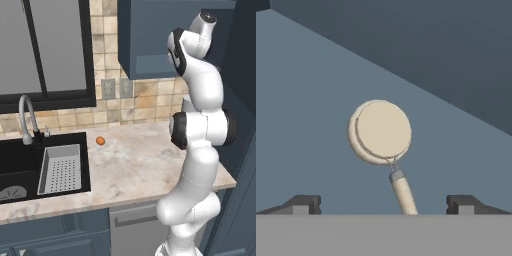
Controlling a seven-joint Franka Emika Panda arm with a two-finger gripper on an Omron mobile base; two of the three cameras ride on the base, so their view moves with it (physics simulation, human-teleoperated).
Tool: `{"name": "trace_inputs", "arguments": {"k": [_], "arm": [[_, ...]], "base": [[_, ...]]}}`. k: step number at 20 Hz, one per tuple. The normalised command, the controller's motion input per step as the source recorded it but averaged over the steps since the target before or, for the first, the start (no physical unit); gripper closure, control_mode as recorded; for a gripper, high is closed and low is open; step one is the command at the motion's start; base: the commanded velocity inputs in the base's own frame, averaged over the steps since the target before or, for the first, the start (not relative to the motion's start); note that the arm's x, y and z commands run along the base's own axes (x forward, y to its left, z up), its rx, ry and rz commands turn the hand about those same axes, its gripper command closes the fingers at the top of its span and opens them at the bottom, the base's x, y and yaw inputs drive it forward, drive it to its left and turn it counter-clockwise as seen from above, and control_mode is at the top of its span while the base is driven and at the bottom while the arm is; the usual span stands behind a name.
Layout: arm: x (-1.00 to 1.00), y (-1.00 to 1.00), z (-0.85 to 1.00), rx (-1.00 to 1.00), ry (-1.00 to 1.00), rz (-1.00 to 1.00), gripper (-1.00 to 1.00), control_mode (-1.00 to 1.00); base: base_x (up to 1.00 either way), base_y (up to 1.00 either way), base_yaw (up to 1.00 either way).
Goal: Open the cabinet. Pick the dish brush and place it next to the sink. Then close the cabinet.
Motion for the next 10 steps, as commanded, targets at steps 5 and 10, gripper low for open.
{"name": "trace_inputs", "arguments": {"k": [5, 10], "arm": [[0.28, -0.20, -0.01, 0.00, 0.09, 0.00, -1.00, -1.00], [0.17, -0.15, 0.00, 0.00, 0.07, 0.00, -1.00, -1.00]], "base": [[0.00, 0.00, 0.00], [0.00, 0.00, 0.00]]}}
